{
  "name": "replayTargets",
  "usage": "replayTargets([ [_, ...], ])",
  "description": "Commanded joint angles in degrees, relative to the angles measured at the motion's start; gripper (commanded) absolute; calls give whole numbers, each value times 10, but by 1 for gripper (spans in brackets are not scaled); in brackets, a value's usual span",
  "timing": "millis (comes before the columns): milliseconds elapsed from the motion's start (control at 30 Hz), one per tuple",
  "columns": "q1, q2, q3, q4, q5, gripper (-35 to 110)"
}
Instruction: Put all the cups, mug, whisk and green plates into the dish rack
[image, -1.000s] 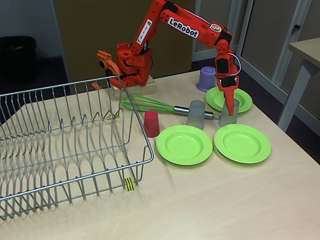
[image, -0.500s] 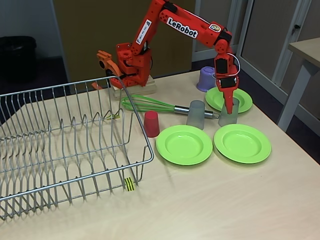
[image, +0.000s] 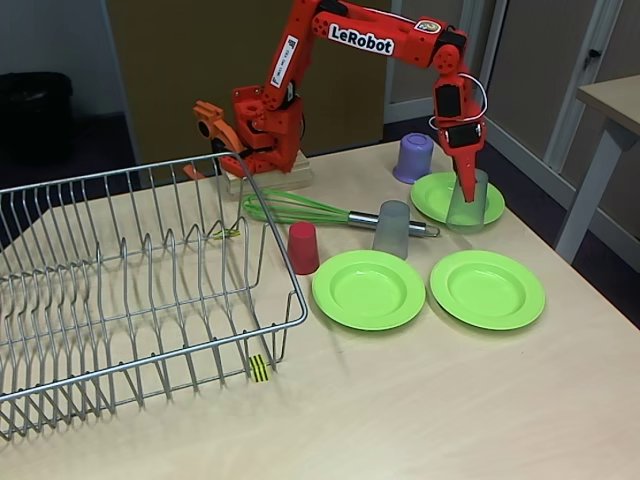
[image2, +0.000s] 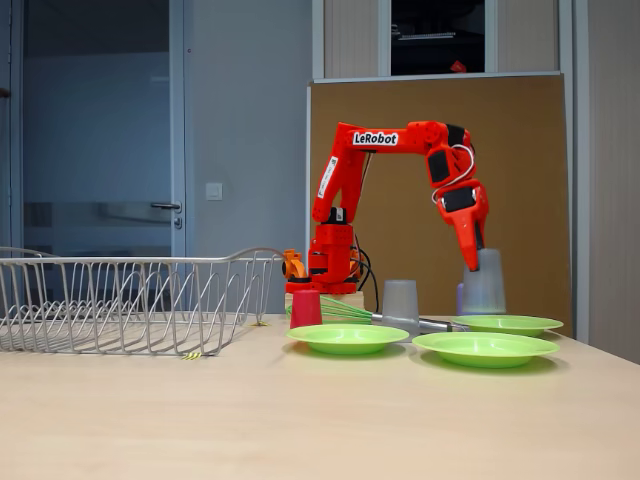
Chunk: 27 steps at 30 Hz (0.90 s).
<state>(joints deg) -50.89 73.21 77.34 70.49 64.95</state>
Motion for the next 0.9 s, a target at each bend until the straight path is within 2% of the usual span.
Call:
replayTargets([
  [0, -4, 60, -2, 2, -5, 13],
  [167, 32, 109, -7, 12, -78, 12],
  [400, 146, 173, -40, 83, -258, 10],
  [667, 371, 264, -38, 157, -515, 11],
  [867, 555, 229, -121, 207, -691, 11],
])
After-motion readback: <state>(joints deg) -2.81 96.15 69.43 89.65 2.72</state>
